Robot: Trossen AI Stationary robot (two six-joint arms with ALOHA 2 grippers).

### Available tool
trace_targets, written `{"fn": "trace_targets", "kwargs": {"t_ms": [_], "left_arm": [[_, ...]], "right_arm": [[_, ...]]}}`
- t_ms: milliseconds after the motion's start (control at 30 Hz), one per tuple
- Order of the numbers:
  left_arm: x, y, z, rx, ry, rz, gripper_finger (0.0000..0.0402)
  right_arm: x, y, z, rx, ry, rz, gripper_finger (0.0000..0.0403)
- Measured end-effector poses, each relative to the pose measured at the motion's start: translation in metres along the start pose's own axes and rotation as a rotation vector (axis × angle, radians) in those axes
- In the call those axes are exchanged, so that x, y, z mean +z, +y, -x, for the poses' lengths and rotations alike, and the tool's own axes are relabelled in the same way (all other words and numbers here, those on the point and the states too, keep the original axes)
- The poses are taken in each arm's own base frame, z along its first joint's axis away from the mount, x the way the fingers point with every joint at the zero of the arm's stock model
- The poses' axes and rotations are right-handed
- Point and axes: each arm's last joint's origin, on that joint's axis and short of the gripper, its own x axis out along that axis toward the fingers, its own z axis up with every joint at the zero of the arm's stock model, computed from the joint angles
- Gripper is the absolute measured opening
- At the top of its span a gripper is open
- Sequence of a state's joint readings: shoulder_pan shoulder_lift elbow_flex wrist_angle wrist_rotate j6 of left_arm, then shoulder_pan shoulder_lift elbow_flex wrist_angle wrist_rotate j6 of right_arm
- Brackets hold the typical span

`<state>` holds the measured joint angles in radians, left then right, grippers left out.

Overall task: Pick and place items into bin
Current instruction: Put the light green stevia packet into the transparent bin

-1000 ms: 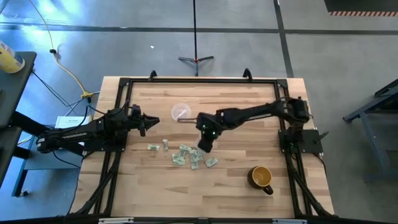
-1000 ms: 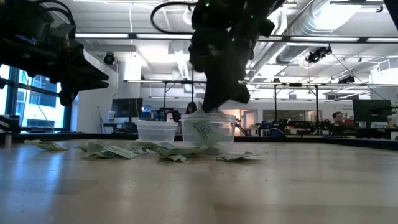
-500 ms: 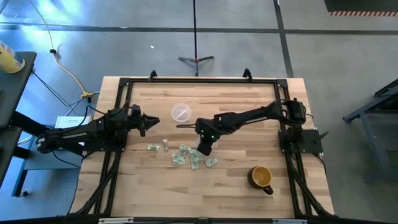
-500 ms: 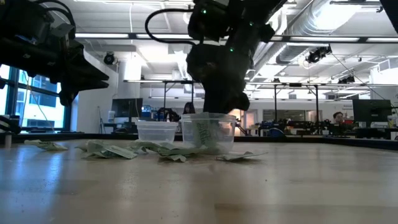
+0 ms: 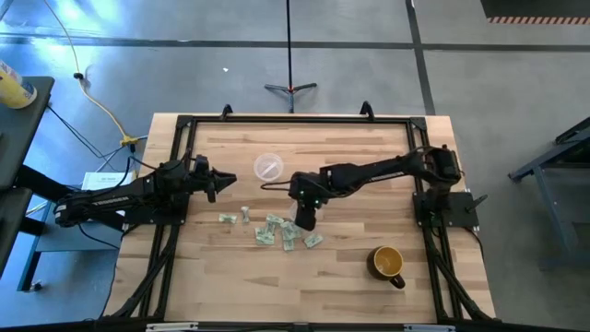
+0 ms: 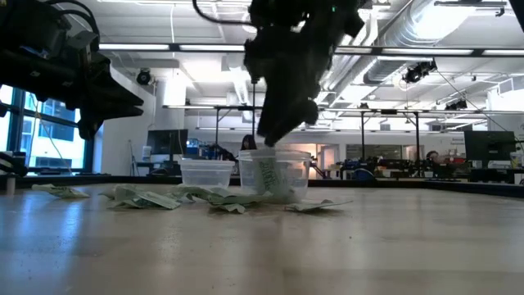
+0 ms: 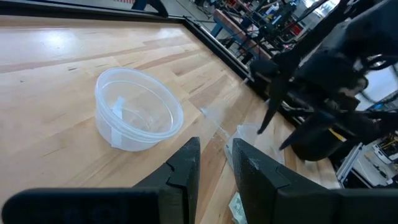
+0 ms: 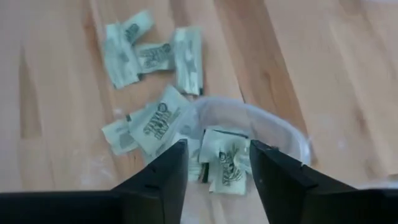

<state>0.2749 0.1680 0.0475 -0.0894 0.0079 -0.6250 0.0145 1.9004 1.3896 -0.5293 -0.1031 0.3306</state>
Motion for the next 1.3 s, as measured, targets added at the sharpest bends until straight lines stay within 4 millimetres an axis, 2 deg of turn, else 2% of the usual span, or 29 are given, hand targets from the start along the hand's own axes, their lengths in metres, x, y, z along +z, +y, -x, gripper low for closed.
{"fn": "trace_targets", "kwargs": {"t_ms": [167, 333, 433, 533, 800, 1100, 1300], "left_arm": [[0.0, 0.0, 0.0, 0.0, 0.0, 0.0, 0.0129], [0.0, 0.0, 0.0, -0.001, 0.0, 0.0, 0.0129], [0.0, 0.0, 0.0, -0.001, 0.0, 0.0, 0.0129], [0.0, 0.0, 0.0, -0.001, 0.0, -0.015, 0.0129], [0.0, 0.0, 0.0, -0.004, 0.003, -0.027, 0.0129], [0.0, 0.0, 0.0, -0.008, 0.006, -0.027, 0.0129], [0.0, 0.0, 0.0, -0.009, 0.006, -0.028, 0.0129]], "right_arm": [[-0.012, 0.017, 0.013, -0.044, 0.108, 0.237, 0.017], [-0.038, 0.051, 0.015, 0.018, 0.232, 0.564, 0.0173], [-0.045, 0.072, 0.013, 0.061, 0.206, 0.688, 0.0182], [-0.045, 0.077, 0.009, 0.091, 0.18, 0.674, 0.0196], [-0.04, 0.065, -0.017, 0.106, 0.193, 0.638, 0.0239], [-0.055, 0.075, -0.034, 0.069, 0.255, 0.652, 0.0241], [-0.062, 0.075, -0.048, -0.073, 0.273, 0.658, 0.0241]]}}
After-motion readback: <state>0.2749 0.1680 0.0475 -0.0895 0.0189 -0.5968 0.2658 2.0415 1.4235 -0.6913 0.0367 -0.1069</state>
